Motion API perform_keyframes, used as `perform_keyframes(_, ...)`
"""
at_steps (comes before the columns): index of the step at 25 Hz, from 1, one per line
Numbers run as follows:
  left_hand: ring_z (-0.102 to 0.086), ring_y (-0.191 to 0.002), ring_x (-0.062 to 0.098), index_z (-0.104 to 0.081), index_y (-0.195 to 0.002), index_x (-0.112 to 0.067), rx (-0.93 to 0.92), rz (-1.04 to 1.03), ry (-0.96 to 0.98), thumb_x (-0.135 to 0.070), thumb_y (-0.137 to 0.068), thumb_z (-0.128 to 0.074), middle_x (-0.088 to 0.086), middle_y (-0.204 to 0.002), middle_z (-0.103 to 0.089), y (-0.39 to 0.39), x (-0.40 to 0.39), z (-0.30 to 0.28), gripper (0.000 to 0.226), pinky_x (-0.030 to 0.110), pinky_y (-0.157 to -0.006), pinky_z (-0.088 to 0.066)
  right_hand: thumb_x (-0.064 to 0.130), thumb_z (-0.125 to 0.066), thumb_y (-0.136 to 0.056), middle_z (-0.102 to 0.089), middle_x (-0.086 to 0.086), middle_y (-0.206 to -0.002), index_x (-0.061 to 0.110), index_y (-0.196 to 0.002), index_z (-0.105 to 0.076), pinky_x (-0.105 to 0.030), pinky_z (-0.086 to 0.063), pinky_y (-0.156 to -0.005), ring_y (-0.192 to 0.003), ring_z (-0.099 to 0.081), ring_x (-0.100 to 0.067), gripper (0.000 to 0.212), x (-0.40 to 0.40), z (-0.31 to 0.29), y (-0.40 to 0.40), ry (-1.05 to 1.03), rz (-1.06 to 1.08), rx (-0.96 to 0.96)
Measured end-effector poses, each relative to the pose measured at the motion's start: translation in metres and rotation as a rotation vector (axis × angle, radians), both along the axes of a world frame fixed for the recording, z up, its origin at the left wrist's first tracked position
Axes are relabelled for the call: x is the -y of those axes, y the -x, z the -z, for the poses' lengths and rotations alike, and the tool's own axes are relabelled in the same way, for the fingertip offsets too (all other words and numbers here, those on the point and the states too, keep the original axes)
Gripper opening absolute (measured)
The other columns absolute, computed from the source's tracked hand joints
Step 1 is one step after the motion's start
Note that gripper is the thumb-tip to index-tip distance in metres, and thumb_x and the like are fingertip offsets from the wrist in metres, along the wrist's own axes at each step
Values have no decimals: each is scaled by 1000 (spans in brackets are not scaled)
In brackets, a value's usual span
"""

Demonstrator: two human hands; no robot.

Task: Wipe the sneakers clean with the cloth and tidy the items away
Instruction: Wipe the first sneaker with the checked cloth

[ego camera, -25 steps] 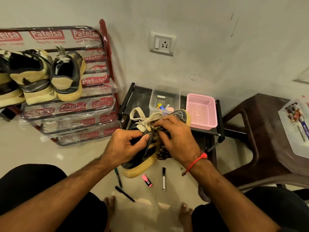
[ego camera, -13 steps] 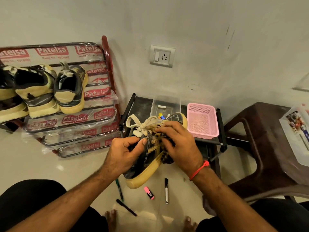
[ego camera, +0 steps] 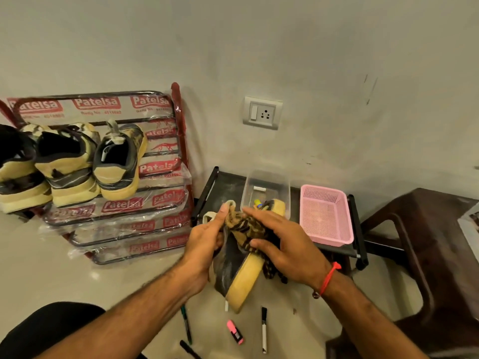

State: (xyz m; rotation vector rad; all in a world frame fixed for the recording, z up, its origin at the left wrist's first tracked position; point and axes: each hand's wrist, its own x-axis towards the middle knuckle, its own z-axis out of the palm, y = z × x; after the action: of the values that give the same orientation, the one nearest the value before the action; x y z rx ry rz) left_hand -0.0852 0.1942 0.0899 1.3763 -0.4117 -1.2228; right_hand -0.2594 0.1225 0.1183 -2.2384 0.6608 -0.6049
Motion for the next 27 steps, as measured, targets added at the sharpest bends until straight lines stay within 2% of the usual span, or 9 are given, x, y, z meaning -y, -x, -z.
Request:
perform_keyframes(2,-68,-75,26,-73,-95,-2,-28,32,-42,-48,-87,-69,16,-93,-75,-1,-2,10,47,28,-68,-54,13,-66,-92,-56,11,-138,26,-143,-50,-32,-41,-110,-130,-47,-1,55,-1,16,0,12,-35,-16)
perform_keyframes(6,-41,-92,27,-66,-105,5,6,21,88,-74,-41,-87,13,-102,-51,-4,1,11,104,36,-69,-35,28,-53,-99,-51,12,-139,32,-141,-51,-40,-39,-108,-128,-44,-12,42,5,20,-3,278,17,-92)
perform_keyframes(11,-32,-66,25,-69,-101,-3,84,42,287,-46,-86,-70,16,-84,-49,-11,3,-2,45,29,-58,-29,25,-48,-100,-55,-1,-133,21,-135,-58,-44,-47,-101,-122,-50,-21,37,27,13,6,383,124,-52)
perform_keyframes(14,-57,-69,27,-71,-101,-8,159,59,306,-32,-97,-60,17,-83,-67,-8,2,-10,27,23,-57,-48,20,-53,-96,-58,-5,-127,16,-131,-62,-44,-50,-96,-116,-55,-22,36,33,0,8,359,288,-18)
perform_keyframes(16,-66,-79,23,-69,-101,-4,142,11,327,-27,-100,-58,14,-87,-71,-10,2,-13,26,25,-65,-55,21,-52,-97,-58,-5,-126,14,-129,-62,-37,-50,-99,-114,-56,-21,34,-3,-2,-11,359,170,21)
perform_keyframes(19,-54,-84,31,-63,-100,2,174,-6,349,-41,-95,-65,32,-88,-58,-19,5,-12,43,44,-76,-46,25,-48,-97,-59,-9,-127,15,-127,-61,-33,-50,-99,-114,-57,-24,34,-31,3,-23,513,3,-13)
perform_keyframes(22,-51,-89,34,-63,-100,2,178,39,375,-46,-90,-69,46,-93,-51,-16,4,-15,49,51,-77,-39,15,-55,-93,-59,-8,-126,12,-125,-65,-45,-51,-98,-117,-56,-25,33,14,0,-11,450,271,27)
perform_keyframes(24,-54,-84,34,-64,-96,1,235,46,386,-36,-97,-65,44,-93,-54,-14,4,-15,38,50,-75,-43,15,-57,-92,-60,-7,-126,11,-123,-66,-43,-50,-98,-117,-55,-23,33,9,-1,-14,425,319,57)
perform_keyframes(27,-57,-75,30,-64,-91,0,366,92,414,-26,-103,-56,32,-85,-60,-26,6,-10,31,45,-69,-49,20,-55,-93,-60,-9,-124,11,-121,-66,-31,-47,-102,-116,-56,-22,31,-36,2,-29,535,113,46)
